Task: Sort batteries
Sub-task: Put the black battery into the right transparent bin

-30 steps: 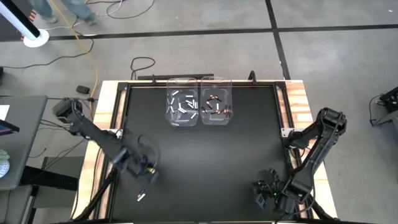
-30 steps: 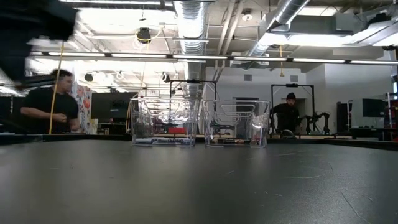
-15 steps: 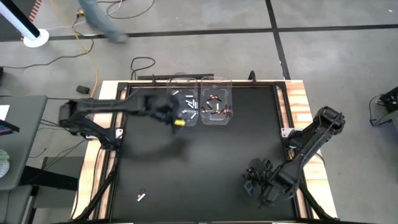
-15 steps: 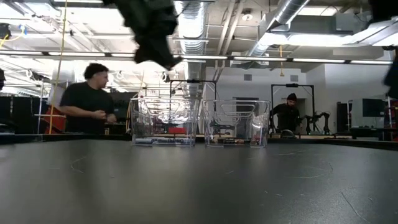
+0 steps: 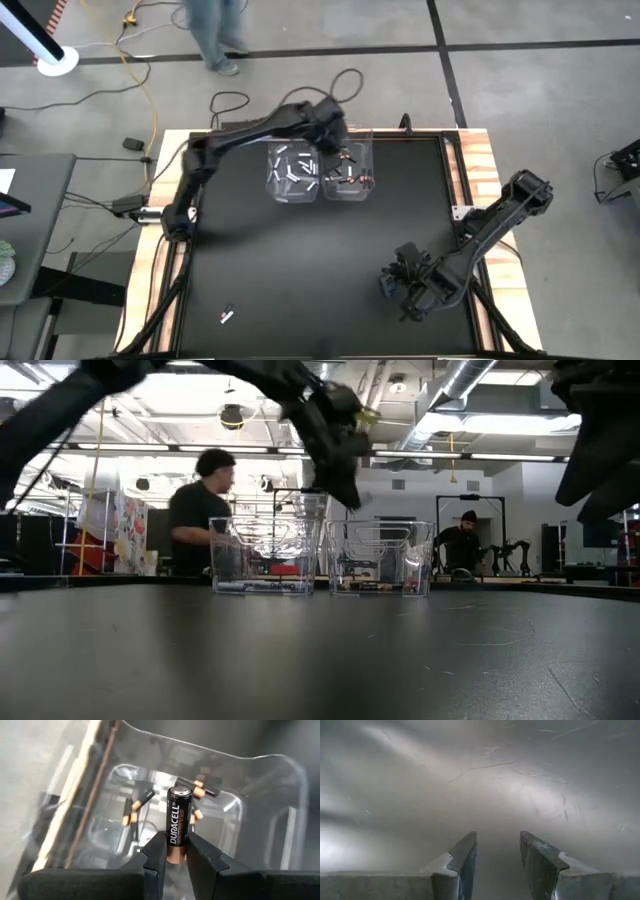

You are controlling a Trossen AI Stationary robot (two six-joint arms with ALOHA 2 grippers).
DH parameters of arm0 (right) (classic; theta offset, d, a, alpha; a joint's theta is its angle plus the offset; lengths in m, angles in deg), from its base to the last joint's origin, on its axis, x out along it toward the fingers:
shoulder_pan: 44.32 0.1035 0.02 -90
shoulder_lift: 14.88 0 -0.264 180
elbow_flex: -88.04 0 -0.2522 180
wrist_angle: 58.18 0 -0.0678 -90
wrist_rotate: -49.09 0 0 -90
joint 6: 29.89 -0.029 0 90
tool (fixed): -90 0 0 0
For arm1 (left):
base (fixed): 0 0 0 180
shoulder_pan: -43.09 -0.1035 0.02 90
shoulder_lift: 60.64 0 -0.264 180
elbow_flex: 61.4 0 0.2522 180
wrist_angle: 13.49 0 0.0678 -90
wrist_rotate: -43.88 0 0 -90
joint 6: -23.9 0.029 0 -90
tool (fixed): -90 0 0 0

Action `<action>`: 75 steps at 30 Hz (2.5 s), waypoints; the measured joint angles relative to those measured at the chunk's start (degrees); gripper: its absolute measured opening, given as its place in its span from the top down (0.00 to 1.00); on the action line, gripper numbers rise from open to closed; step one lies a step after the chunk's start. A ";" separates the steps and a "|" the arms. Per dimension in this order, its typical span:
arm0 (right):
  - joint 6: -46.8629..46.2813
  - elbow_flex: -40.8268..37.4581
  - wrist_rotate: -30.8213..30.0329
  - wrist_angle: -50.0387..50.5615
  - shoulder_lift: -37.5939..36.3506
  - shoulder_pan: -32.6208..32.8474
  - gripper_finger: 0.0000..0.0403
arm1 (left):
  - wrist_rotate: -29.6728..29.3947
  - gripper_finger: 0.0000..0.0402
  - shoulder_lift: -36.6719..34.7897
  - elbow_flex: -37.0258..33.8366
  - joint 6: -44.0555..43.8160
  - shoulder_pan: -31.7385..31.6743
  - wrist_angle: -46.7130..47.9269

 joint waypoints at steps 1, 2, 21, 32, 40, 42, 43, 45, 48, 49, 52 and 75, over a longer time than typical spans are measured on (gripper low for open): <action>-0.16 0.00 0.11 -0.56 0.00 -0.28 0.59 | 0.55 0.86 2.47 2.46 0.57 -0.19 0.80; -0.16 0.00 0.17 -1.13 0.00 -0.58 0.59 | 1.29 0.86 5.08 4.87 1.04 -0.29 1.65; -0.19 0.00 0.51 -1.62 0.00 -4.39 0.59 | 1.10 0.86 19.49 14.29 5.97 -0.82 4.01; 0.11 0.00 0.51 0.94 0.00 -6.22 0.59 | 0.61 0.83 19.51 14.26 7.00 -0.17 3.83; 0.26 0.00 0.49 1.13 0.00 -6.59 0.59 | 0.61 0.70 19.51 14.26 7.85 -0.22 3.09; 0.26 0.00 0.49 1.09 0.00 -6.59 0.59 | 0.39 0.68 19.51 14.26 7.83 -0.22 3.03; 0.26 0.00 0.48 1.10 0.00 -6.59 0.59 | -0.16 0.68 19.51 14.24 7.83 -0.22 3.02; 0.26 0.00 0.51 1.11 0.00 -6.59 0.59 | -1.64 0.68 19.51 14.24 7.81 -0.22 2.96; 0.26 0.00 0.48 1.10 0.00 -6.59 0.59 | -4.20 0.68 19.51 14.24 7.76 -0.20 2.98; 0.26 0.00 0.48 1.10 0.00 -6.59 0.59 | -4.79 0.68 19.51 14.24 7.60 -0.20 3.16; 0.28 0.00 0.48 1.09 0.00 -6.59 0.59 | -4.82 0.68 19.33 14.24 6.23 -0.20 3.60; 1.85 0.00 0.46 0.74 0.00 0.03 0.59 | -4.33 0.68 0.99 13.63 -11.54 3.88 11.53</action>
